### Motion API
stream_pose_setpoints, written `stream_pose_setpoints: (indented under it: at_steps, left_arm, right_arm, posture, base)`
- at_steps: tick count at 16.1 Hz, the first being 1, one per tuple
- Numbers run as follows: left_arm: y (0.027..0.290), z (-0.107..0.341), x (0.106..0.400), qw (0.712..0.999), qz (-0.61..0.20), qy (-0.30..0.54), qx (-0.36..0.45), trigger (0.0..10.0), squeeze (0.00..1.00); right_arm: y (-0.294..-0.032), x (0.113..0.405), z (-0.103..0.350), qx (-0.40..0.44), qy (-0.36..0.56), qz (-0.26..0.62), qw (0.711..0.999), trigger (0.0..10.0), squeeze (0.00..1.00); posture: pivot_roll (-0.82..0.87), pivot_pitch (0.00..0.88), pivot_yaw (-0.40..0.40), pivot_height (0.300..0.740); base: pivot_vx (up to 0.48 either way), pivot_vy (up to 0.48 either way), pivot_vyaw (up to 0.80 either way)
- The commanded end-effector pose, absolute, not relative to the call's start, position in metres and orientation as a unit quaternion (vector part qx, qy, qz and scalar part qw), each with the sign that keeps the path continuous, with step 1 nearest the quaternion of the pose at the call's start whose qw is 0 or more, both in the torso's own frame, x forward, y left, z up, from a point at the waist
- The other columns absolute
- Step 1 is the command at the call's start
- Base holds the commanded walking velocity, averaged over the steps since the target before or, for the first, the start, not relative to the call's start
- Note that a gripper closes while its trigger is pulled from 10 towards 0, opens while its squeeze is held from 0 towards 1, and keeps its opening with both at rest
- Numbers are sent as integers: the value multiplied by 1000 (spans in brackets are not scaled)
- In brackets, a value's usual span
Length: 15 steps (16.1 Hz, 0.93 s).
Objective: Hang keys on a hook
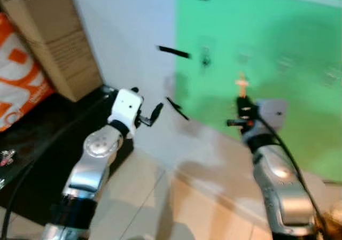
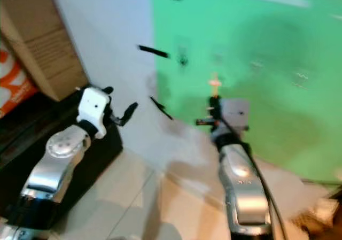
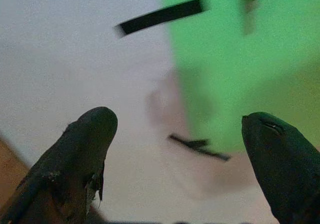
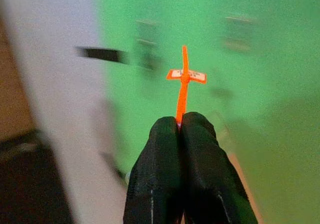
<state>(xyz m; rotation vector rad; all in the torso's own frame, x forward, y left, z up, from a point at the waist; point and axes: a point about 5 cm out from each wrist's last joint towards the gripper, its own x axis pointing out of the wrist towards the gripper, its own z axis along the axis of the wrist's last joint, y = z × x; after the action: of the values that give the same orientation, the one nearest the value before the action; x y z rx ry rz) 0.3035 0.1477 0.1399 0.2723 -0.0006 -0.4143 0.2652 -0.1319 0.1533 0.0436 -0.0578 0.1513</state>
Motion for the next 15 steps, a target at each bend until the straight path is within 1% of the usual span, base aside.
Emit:
stream_pose_setpoints:
  at_steps: [1, 3, 6, 10, 11, 12, 15]
  left_arm:
    - [144, 145, 305, 967, -216, -8, 132, 10000, 0]
    - [144, 146, 303, 963, -233, -9, 132, 10000, 0]
    - [145, 148, 301, 958, -257, -17, 127, 10000, 0]
    - [140, 155, 298, 938, -326, -28, 112, 10000, 0]
    - [137, 156, 295, 927, -361, -24, 101, 10000, 0]
    - [136, 157, 294, 922, -374, -22, 95, 10000, 0]
    - [130, 155, 284, 896, -435, -4, 84, 10000, 0]
  right_arm:
    - [-129, 265, 157, 23, -37, 96, 994, 10000, 0]
    - [-125, 263, 161, 38, -41, 135, 989, 10000, 0]
    - [-124, 263, 166, 52, -48, 148, 986, 10000, 0]
    - [-126, 264, 171, 63, -61, 148, 985, 10000, 0]
    - [-128, 266, 174, 69, -65, 143, 985, 10000, 0]
    - [-129, 266, 175, 72, -66, 139, 985, 10000, 0]
    - [-133, 272, 176, 86, -61, 122, 987, 10000, 0]
  posture:
    - [-80, 0, 23, 740]
    - [-76, 0, 16, 740]
    - [-71, 0, 5, 740]
    - [-73, 0, 3, 740]
    - [-74, 0, 4, 740]
    - [-75, 0, 4, 740]
    - [-76, 0, 9, 740]
  base:
    - [349, 0, 0]
    - [321, 0, 0]
    - [0, 0, 0]
    - [0, 0, 0]
    - [0, 0, 0]
    - [0, 0, 0]
    - [0, 0, 0]
